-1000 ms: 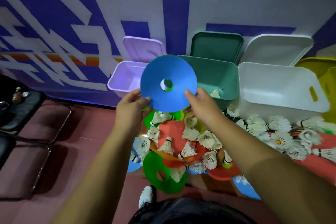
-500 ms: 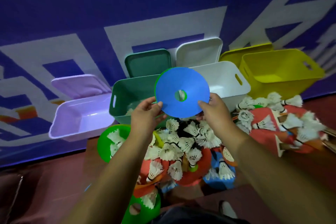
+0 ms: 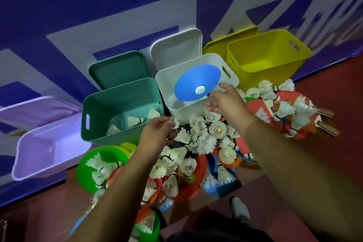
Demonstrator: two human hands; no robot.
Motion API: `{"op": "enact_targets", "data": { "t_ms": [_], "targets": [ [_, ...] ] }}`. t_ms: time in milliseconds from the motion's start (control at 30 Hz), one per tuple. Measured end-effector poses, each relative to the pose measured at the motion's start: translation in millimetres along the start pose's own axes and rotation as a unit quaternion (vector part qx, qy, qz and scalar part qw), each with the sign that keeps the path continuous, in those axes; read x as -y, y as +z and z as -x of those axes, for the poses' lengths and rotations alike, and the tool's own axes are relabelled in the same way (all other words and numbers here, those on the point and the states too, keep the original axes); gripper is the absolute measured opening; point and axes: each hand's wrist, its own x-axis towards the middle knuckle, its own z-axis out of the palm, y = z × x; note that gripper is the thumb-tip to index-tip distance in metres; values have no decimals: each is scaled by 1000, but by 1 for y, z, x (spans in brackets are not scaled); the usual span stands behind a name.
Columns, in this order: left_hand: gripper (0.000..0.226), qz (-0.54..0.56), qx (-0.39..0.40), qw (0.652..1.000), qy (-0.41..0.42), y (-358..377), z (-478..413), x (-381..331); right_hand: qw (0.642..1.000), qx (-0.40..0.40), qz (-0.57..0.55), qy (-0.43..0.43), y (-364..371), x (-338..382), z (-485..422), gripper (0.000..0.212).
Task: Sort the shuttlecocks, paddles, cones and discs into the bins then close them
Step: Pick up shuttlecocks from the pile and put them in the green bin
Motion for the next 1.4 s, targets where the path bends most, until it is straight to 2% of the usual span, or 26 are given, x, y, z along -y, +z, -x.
{"op": "enact_targets", "data": {
  "t_ms": [67, 167, 333, 400, 467, 567, 667, 767, 867, 967, 1067, 1167, 1267, 1400],
  "targets": [
    [23, -44, 10, 999, -1, 0, 0, 7, 1000, 5, 2, 21, 1, -8, -5, 52],
    [17, -100, 29, 994, -13, 1, -1, 18, 999, 1, 28, 27, -6, -26, -6, 35],
    [19, -184, 58, 981, -1, 24, -2, 33, 991, -10, 132, -19, -36, -53, 5, 21],
    [19, -270, 51, 961, 35, 42, -5, 36, 985, -9, 168, -34, -52, -57, 7, 20],
    [22, -378, 32, 922, 78, 62, -7, 39, 981, -4, 192, -39, -69, -60, 7, 19],
    [45, -443, -6, 891, 97, 89, -10, 44, 966, 13, 254, -52, -93, -57, 5, 18],
    [60, -454, -33, 887, 70, 110, -8, 48, 947, 54, 311, -53, -115, -51, 0, 15],
    [53, -475, -61, 876, 49, 126, -4, 49, 932, 81, 351, -30, -130, -48, -6, 9],
    [46, -446, -121, 886, 41, 139, 0, 47, 904, 112, 411, -45, -138, -46, -7, 5],
    [49, -397, -184, 898, 42, 145, 9, 46, 885, 157, 436, -47, -138, -47, -6, 17],
    [47, -361, -237, 901, 37, 144, 17, 42, 871, 172, 457, -53, -130, -45, -9, 38],
    [38, -363, -254, 895, 42, 136, 26, 37, 859, 180, 475, -57, -116, -43, -13, 57],
    [33, -336, -269, 900, 66, 123, 33, 35, 842, 182, 505, -51, -102, -44, -15, 57],
    [24, -282, -267, 920, 50, 103, 39, 37, 824, 168, 538, -60, -91, -45, -18, 44]
  ]
}}
